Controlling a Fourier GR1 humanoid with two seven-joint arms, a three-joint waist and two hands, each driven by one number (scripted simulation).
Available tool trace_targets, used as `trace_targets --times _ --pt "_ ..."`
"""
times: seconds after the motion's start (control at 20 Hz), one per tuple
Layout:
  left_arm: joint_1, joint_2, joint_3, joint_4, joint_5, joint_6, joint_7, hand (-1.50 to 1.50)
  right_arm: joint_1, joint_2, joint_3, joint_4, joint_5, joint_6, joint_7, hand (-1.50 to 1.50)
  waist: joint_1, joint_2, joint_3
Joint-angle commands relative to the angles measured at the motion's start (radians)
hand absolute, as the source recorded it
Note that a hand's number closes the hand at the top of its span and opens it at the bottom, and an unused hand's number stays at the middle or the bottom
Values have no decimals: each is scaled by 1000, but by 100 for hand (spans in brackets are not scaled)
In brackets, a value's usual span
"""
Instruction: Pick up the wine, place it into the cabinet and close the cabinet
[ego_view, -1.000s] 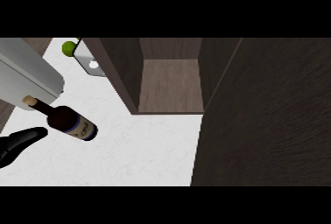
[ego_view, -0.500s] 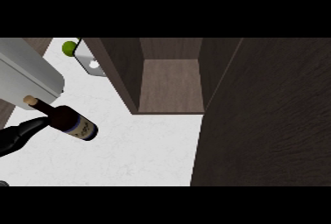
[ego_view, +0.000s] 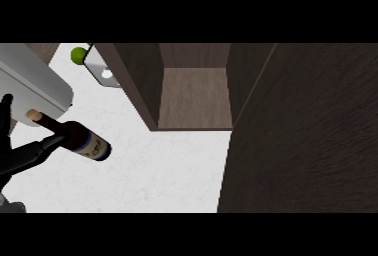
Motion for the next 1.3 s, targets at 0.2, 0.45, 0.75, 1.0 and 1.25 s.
trace_targets --times 0.2,0.45,0.75,1.0,1.25 --pt "73 -75 -31 118 -24 1 -152 -150 -70 -5 7 -120 -35 -56 149 -150 2 -1 0" --pt "166 -90 -1 202 18 -64 -289 -150 -94 -15 -19 -96 -52 -52 144 -150 4 -1 -1" --pt "118 -39 78 370 92 -131 -390 -150 -75 -3 -51 -87 -110 -39 106 -150 1 1 0" --pt "180 -91 31 410 80 -156 -465 -150 -161 -44 -88 -45 -134 -40 147 -150 4 0 0" --pt "113 -62 61 528 87 -143 -486 -150 -53 -11 -14 -155 -71 -49 141 -150 -2 0 0"
